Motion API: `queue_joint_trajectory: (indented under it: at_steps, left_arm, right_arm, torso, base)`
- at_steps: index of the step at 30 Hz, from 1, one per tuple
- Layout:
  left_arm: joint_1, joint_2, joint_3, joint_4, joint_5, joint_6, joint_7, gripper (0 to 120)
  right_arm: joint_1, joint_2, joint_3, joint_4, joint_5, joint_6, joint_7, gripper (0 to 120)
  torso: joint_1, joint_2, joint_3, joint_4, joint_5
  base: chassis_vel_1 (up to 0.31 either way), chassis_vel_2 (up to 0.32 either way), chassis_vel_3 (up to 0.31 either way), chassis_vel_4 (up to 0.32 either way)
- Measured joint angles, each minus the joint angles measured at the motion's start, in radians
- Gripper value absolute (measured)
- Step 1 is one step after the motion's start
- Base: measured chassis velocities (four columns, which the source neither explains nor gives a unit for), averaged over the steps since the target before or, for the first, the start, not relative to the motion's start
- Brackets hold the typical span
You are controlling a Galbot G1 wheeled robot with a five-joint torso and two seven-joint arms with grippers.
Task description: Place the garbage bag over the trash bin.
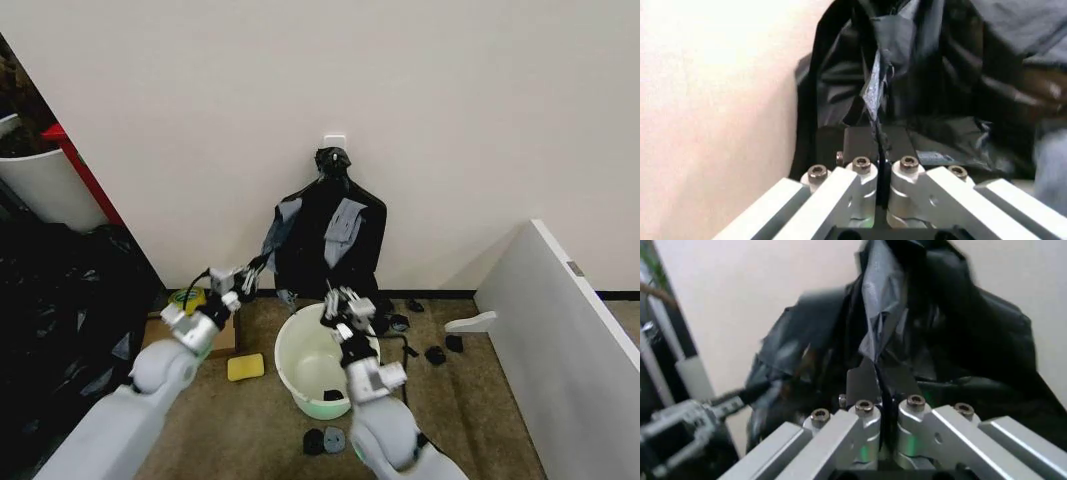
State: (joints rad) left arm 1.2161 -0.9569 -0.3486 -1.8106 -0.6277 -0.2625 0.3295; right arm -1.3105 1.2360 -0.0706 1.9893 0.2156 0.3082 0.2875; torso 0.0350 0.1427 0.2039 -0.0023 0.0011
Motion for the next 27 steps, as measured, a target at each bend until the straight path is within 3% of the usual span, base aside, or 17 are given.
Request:
queue_joint_trajectory:
  at_steps: [4,11,19,23,27]
  left_arm:
    - [0.097,-0.011,-0.036,-0.076,0.047,-0.034,-0.005,0]
    - [0.216,-0.018,-0.052,-0.150,0.128,-0.080,-0.005,0]
    - [0.303,0.012,-0.063,-0.186,0.188,-0.112,0.003,0]
    - [0.368,0.044,-0.068,-0.187,0.236,-0.167,0.044,0]
    - [0.374,0.043,-0.070,-0.187,0.243,-0.186,0.065,0]
  right_arm:
    - [-0.082,-0.104,-0.023,0.068,-0.013,-0.002,0.030,0]
    - [-0.211,-0.186,-0.029,0.144,-0.076,0.025,0.032,0]
    - [-0.330,-0.252,-0.015,0.169,-0.144,0.081,0.024,0]
    - [-0.465,-0.313,0.028,0.214,-0.178,0.146,0.015,0]
    - [-0.495,-0.318,0.051,0.230,-0.201,0.194,-0.008,0]
  torso:
    - [0.000,0.000,0.000,-0.0005,-0.0001]
    - [0.000,0.000,0.000,-0.0004,-0.0008]
    - [0.000,0.000,0.000,-0.0002,-0.0005]
    - [0.000,0.000,0.000,-0.0003,-0.0006]
    - [0.000,0.000,0.000,-0.0004,-0.0005]
  base:
    - [0.000,0.000,0.000,0.000]
    - [0.000,0.000,0.000,0.000]
    - [0.000,0.000,0.000,0.000]
    - [0.000,0.000,0.000,0.000]
    - [0.000,0.000,0.000,0.000]
